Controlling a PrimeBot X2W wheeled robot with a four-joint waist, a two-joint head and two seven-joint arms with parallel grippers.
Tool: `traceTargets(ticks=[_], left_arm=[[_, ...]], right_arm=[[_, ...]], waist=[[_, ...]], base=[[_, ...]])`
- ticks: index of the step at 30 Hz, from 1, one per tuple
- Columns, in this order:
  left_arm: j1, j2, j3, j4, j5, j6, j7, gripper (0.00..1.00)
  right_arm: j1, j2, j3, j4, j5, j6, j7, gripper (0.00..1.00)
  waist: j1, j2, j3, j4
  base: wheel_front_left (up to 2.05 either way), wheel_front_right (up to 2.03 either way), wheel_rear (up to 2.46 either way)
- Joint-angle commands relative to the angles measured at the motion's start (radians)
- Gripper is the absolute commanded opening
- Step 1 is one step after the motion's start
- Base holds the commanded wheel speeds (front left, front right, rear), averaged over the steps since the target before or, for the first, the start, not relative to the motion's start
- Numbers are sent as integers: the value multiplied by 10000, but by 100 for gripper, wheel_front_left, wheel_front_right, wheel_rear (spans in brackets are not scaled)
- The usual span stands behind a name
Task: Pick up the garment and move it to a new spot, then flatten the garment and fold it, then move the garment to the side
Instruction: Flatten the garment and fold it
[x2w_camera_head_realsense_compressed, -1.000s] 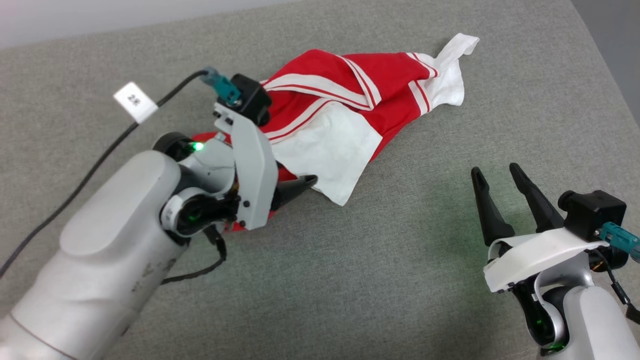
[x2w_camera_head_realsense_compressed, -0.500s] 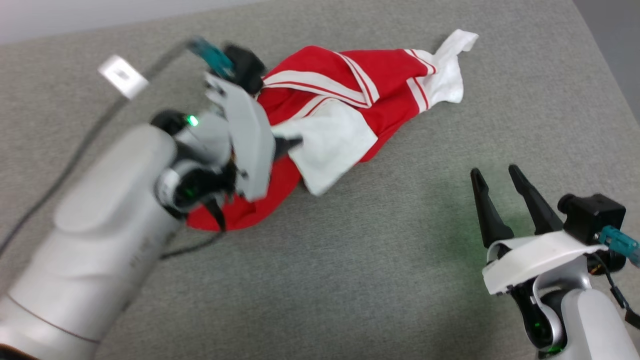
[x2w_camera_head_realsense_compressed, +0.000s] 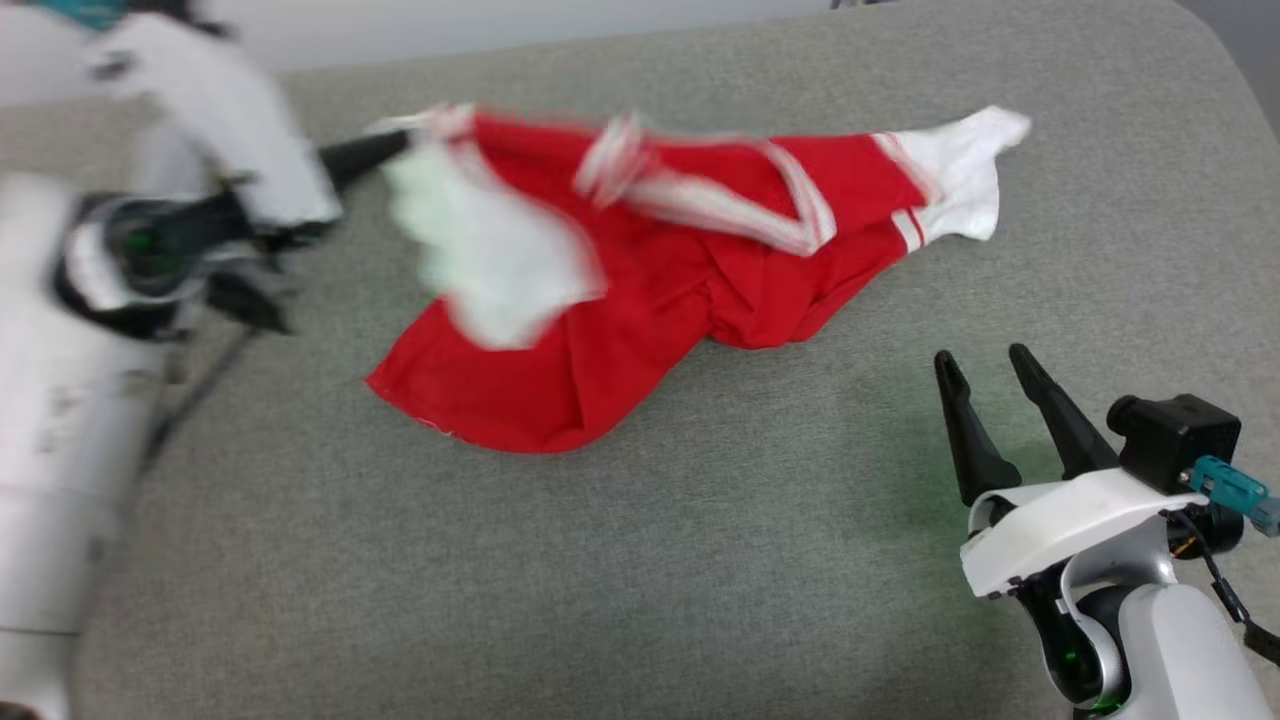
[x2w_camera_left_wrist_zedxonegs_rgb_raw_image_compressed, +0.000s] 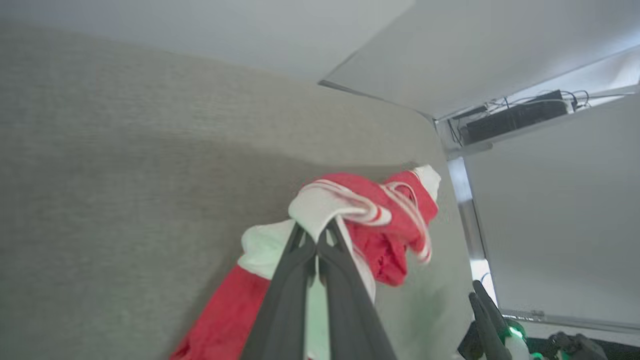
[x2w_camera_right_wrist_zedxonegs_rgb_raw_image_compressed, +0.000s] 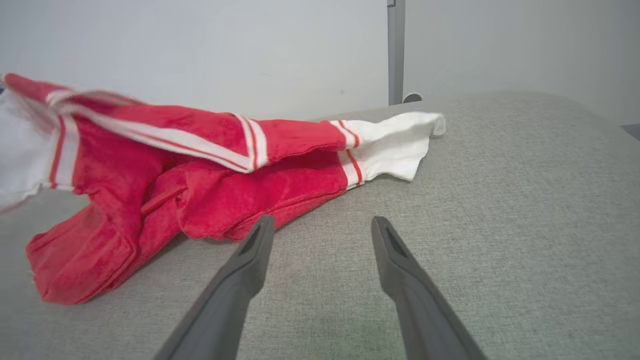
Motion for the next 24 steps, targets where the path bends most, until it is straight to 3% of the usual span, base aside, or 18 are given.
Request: traceTargets(ticks=[1,4,12,21,22,23,24], left_arm=[[-89,183,71,291,105,-115,-126,0],[-503,597,140,851,545,-281,-529,0],[-1595,1734,-1578,2453,3314,-1137,-1013,0],[-1817,1876,-2252,4424,4372,-1691,-2055,0],[-1803,1850,-2274,4570,4386,-1765,-2184,10],[-1830,1844,-2333,4684,4473,-1844,-2308,35],[-1847,1799,-2361,4807,4459,-1900,-2434,68]], right_arm=[[-123,15,63,-73,60,-11,39,100],[-72,15,118,-142,41,-11,98,100],[-151,22,269,-427,29,-11,209,100],[-333,24,530,-515,220,-11,-7,100],[-317,26,518,-521,219,-11,-9,100],[-300,26,491,-535,209,-11,-17,100],[-277,27,446,-551,191,-11,-23,100]], waist=[[0,0,73,-25],[0,0,222,-96],[0,0,807,-460],[0,0,1385,-985],[0,0,1400,-993],[0,0,1414,-983],[0,0,1408,-951]], base=[[0,0,0],[0,0,0],[0,0,0],[0,0,0],[0,0,0],[0,0,0],[0,0,0]])
